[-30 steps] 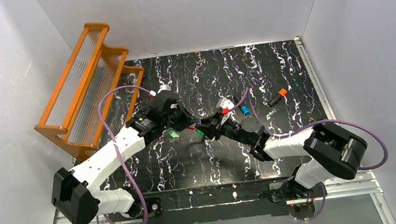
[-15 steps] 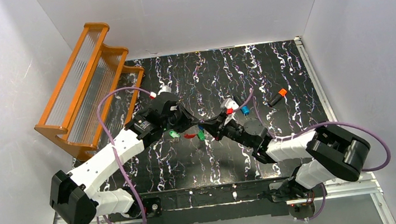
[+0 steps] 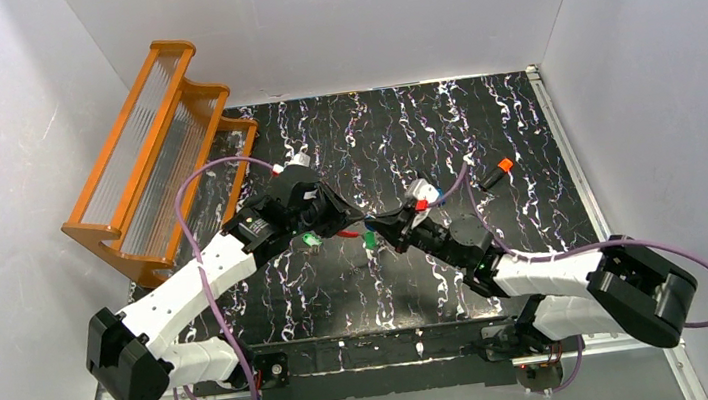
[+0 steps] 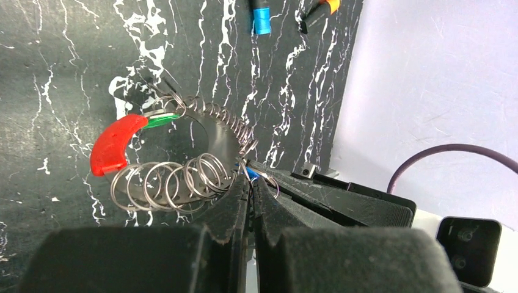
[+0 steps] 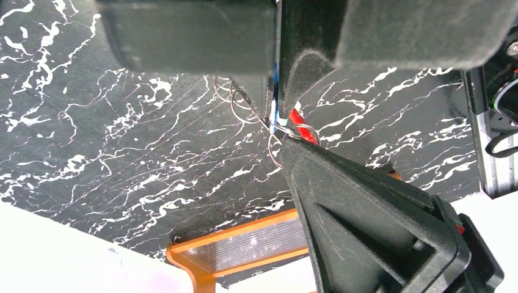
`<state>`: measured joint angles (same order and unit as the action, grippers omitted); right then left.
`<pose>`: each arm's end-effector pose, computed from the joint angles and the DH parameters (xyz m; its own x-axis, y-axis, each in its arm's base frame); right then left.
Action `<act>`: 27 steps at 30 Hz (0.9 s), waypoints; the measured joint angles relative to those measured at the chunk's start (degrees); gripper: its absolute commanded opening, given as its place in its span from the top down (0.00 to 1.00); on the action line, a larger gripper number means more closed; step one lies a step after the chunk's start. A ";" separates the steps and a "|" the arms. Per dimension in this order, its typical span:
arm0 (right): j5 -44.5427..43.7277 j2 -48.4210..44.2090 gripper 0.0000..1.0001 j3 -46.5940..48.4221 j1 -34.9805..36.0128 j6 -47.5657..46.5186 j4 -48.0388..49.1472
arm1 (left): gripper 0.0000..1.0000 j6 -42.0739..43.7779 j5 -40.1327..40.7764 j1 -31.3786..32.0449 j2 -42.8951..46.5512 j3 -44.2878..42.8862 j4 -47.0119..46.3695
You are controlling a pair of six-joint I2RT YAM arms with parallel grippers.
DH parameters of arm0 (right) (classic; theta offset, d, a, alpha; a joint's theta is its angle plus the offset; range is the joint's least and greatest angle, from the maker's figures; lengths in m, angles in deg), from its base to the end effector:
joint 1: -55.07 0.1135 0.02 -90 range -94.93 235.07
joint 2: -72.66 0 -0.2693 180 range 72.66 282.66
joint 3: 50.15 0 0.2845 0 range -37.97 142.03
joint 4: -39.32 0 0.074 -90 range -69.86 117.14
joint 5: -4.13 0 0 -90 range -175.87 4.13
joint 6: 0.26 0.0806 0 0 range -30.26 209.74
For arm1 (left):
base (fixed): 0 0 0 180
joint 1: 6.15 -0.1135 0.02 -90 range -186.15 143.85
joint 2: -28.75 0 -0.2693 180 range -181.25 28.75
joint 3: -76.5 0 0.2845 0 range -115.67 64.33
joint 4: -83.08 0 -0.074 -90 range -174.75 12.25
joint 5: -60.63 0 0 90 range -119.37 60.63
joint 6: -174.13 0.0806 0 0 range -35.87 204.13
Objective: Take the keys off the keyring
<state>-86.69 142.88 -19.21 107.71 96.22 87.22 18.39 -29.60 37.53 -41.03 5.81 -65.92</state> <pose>0.1841 0.2393 0.2100 0.0016 0.1881 -0.9821 -0.7914 0.6006 0.1137 0.2494 -0.2386 0.2932 -0.7809 -0.5149 -0.3537 -0.0458 0.6118 -0.7897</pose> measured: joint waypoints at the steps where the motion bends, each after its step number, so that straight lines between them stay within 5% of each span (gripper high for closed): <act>1: 0.11 -0.70 0.99 -0.24 0.00 -0.68 -0.33 | 1.00 -0.33 -0.20 0.02 0.04 0.00 -0.04; 8: 1.86 -5.29 0.99 -0.94 0.00 -9.18 -5.07 | 1.00 -2.03 -1.38 0.04 0.15 0.04 -0.07; 18: -1.73 -10.25 0.99 -4.74 -1.95 -20.06 -13.86 | 1.00 -0.28 6.91 -3.76 1.66 0.98 5.35; 27: 4.66 -9.14 0.99 -1.86 -1.95 -18.32 -19.69 | 1.00 9.55 10.27 -3.87 1.66 0.94 3.56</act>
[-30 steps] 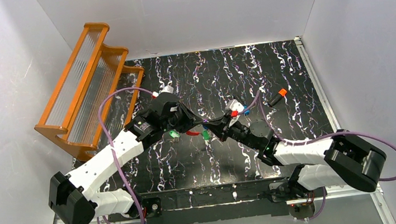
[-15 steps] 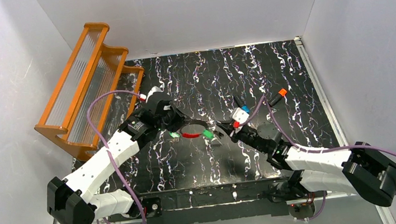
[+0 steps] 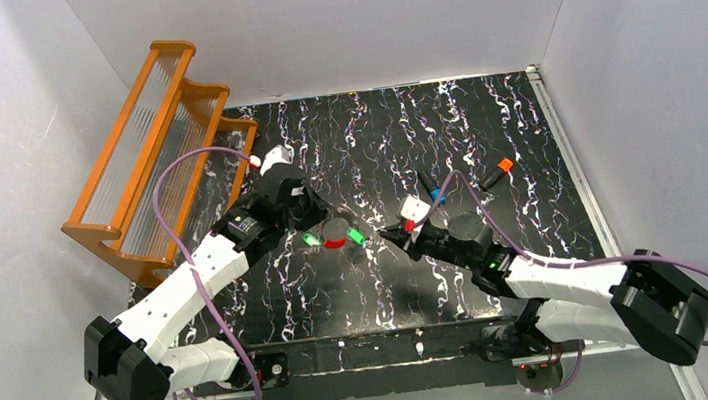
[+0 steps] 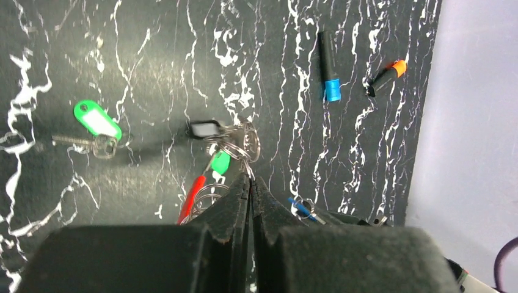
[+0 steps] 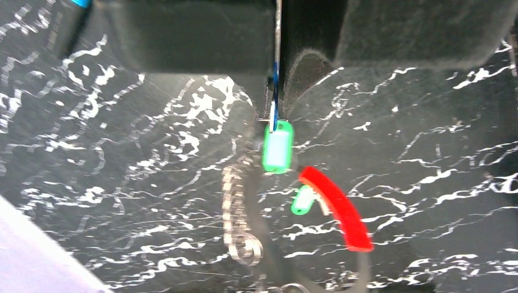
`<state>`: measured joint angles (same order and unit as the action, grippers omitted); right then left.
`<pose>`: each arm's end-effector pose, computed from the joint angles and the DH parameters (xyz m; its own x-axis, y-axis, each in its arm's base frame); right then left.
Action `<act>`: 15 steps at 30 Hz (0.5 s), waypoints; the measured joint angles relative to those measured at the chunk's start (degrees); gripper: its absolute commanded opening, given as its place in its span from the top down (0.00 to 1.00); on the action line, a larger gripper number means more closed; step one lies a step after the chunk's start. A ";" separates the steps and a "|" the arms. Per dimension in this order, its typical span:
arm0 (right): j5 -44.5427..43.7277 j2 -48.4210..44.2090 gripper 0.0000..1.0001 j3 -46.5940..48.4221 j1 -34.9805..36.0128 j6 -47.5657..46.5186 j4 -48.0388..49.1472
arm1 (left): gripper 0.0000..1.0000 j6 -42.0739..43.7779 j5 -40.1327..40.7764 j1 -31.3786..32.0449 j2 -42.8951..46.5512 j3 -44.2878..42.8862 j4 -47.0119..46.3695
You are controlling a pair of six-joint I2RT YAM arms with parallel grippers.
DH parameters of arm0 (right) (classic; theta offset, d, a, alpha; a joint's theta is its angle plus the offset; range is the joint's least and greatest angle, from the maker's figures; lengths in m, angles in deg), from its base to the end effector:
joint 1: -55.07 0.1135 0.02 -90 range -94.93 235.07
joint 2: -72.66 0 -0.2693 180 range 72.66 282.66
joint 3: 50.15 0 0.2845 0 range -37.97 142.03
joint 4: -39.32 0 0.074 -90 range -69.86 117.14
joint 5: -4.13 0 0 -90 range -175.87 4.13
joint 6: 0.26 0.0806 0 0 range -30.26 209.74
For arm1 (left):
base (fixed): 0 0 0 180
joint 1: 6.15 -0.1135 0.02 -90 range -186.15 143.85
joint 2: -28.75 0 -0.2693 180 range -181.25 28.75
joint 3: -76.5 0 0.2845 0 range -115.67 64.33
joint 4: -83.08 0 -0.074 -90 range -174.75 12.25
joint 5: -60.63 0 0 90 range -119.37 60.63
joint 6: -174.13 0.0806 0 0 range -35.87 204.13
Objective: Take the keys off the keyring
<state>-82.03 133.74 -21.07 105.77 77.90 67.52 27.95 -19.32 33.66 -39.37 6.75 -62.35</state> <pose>0.1764 0.2241 0.1882 0.1260 -0.1692 -0.9775 -0.8057 0.5574 -0.2004 0.2646 -0.2022 0.2881 -0.6628 -0.5125 -0.5459 -0.0588 0.7624 -0.6444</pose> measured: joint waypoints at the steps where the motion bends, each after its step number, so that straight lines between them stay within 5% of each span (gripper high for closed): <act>1: 1.29 1.18 0.99 0.85 0.00 0.96 0.04 | 1.00 1.60 0.15 0.00 0.00 -0.02 -0.68; 10: 11.43 20.96 0.97 7.58 0.04 11.52 8.00 | 1.00 14.34 3.19 -0.17 -0.09 -1.51 -8.37; 13: 12.90 27.30 0.91 9.31 0.22 14.34 12.59 | 1.00 17.57 4.55 -0.33 -0.31 -1.44 -11.30; 15: 12.96 31.91 0.76 10.86 0.46 16.33 16.06 | 1.00 19.50 5.44 -0.37 -0.70 -0.96 -14.21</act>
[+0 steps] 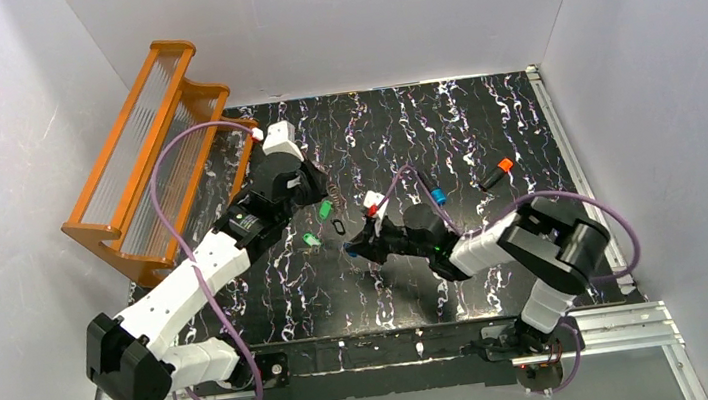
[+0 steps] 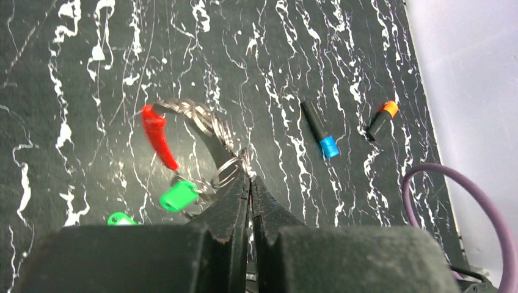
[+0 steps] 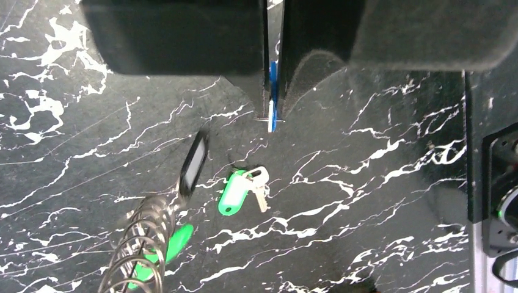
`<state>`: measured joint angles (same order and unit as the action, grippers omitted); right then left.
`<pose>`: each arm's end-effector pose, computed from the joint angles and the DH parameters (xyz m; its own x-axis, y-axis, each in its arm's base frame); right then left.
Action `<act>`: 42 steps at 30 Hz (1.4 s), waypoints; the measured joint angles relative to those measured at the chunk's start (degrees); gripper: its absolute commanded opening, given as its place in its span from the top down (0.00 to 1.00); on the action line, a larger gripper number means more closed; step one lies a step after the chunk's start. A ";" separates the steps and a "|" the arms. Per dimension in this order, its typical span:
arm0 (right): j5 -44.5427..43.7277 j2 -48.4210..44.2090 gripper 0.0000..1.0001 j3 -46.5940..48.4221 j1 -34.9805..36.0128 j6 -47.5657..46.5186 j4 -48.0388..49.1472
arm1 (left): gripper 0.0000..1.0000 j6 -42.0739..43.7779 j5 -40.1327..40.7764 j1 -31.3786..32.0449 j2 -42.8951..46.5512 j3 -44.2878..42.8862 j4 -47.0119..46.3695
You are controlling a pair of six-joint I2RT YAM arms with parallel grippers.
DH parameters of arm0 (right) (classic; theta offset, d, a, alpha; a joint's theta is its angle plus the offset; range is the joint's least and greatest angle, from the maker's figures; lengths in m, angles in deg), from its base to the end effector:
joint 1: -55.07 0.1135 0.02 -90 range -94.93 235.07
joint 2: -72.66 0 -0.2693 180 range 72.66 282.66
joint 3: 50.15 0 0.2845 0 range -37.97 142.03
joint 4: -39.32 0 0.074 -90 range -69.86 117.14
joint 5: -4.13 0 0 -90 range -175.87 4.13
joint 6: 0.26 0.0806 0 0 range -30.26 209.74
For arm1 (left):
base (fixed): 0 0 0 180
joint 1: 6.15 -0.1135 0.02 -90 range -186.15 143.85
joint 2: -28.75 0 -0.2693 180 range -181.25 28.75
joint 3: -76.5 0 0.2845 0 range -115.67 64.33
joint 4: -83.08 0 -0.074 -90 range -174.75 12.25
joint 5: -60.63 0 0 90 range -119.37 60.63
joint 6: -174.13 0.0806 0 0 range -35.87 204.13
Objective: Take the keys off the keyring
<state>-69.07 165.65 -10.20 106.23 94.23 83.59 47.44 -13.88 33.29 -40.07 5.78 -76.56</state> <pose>0.2042 0.2907 0.1321 -0.1677 -0.0888 -0.9818 -0.9145 0.3860 0.1213 0.2847 -0.2063 0.3260 -0.4450 -0.3795 -0.8111 0.1879 0.8460 -0.4989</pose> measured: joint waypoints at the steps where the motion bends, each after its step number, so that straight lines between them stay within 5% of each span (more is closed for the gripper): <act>1: -0.26 1.73 0.68 0.66 0.04 0.79 1.16 | 1.00 0.74 0.33 -0.02 -0.22 0.26 -1.03; 8: -7.85 3.78 0.38 1.49 0.33 2.73 3.39 | 1.00 3.93 1.20 -1.01 -4.15 2.71 -7.74; 13: -17.07 -5.70 0.24 1.46 0.15 1.99 -6.58 | 1.00 4.04 0.61 -3.48 -8.87 2.36 -10.25; 16: -24.13 -15.26 0.04 0.76 -0.09 1.60 -13.60 | 1.00 3.80 -0.13 -5.49 -13.25 0.52 -11.54; 26: -44.04 -43.43 0.01 -4.39 -0.20 2.58 -30.67 | 1.00 1.92 -4.83 -10.95 -26.69 -9.03 -19.37; 29: -47.32 -49.72 0.01 -4.44 -0.20 3.15 -35.15 | 0.82 1.57 -6.08 -11.91 -29.24 -9.20 -22.53; 36: -51.32 -59.67 0.01 -3.28 -0.20 5.07 -45.38 | 0.20 2.89 -6.97 -12.90 -30.36 -3.67 -28.72; 39: -52.48 -61.75 0.01 0.07 -0.20 5.62 -51.19 | 0.04 4.31 -6.16 -13.60 -28.37 0.33 -28.06; 42: -53.53 -63.56 0.01 4.11 -0.20 5.95 -56.24 | 0.02 6.32 -4.72 -14.27 -24.13 2.51 -25.59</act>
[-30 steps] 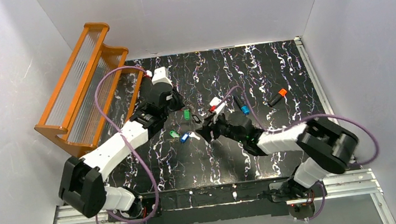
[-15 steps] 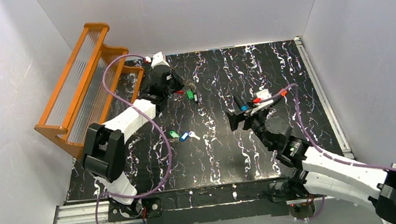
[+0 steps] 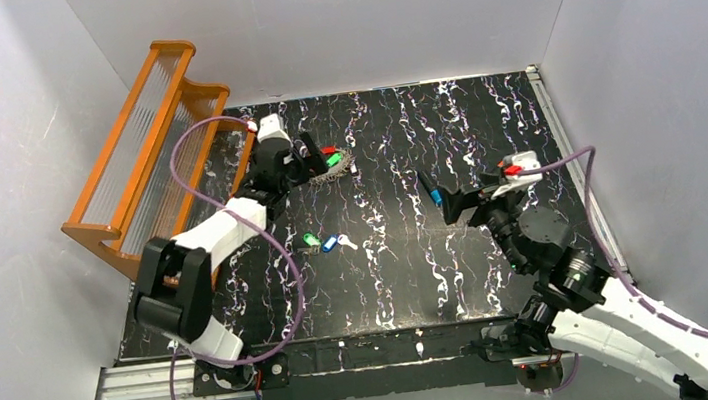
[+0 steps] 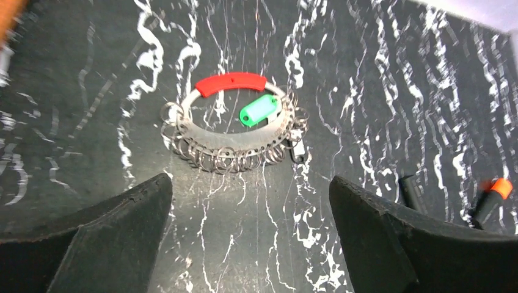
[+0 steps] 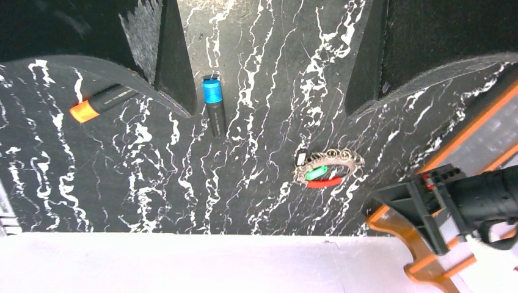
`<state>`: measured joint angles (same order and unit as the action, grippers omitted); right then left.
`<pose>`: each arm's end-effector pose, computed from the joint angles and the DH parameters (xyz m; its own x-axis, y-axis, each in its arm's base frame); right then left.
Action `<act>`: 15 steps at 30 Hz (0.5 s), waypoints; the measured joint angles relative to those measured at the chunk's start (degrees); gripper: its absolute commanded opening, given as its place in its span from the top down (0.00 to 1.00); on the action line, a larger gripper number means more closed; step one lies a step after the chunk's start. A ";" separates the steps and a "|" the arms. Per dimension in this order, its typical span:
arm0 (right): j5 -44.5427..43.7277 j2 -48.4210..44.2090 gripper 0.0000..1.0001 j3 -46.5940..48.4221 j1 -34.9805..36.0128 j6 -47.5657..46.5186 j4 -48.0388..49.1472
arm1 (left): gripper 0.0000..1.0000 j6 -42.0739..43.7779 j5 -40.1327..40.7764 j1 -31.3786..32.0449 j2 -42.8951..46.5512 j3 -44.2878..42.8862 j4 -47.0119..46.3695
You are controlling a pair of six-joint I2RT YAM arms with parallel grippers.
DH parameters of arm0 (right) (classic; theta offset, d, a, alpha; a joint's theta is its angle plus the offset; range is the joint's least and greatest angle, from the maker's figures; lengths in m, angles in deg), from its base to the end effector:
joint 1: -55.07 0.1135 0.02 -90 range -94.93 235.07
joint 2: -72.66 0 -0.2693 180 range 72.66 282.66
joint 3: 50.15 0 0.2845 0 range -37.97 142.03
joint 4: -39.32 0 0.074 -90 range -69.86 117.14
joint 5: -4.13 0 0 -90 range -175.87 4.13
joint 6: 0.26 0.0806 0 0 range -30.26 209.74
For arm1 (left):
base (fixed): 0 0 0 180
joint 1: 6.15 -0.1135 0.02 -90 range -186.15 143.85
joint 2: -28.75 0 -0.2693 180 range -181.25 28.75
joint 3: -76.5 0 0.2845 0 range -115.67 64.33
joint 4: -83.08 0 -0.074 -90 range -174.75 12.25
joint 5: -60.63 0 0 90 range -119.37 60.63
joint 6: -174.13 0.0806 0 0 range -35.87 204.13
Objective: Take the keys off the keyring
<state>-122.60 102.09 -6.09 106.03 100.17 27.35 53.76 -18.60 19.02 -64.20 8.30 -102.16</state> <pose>0.1629 0.1243 0.3241 -0.0158 0.2108 -0.9774 -0.2474 0.9463 0.2081 0.4016 -0.1721 0.2122 -0.3914 -0.3648 -0.8448 0.0701 0.9035 -0.4227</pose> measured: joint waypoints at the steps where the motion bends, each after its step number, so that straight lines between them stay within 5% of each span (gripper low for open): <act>1: -0.39 -0.52 0.01 1.33 0.00 0.13 -1.62 | 0.02 0.79 0.59 -0.11 2.05 0.35 0.98; 15: -8.07 -11.21 0.01 8.85 0.00 -0.24 -18.49 | 0.02 11.39 9.81 -0.46 45.59 3.13 19.37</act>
<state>-130.66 90.88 2.76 106.03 99.93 8.86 65.15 -8.79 18.56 -18.60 11.42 -82.79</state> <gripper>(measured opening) 0.985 0.983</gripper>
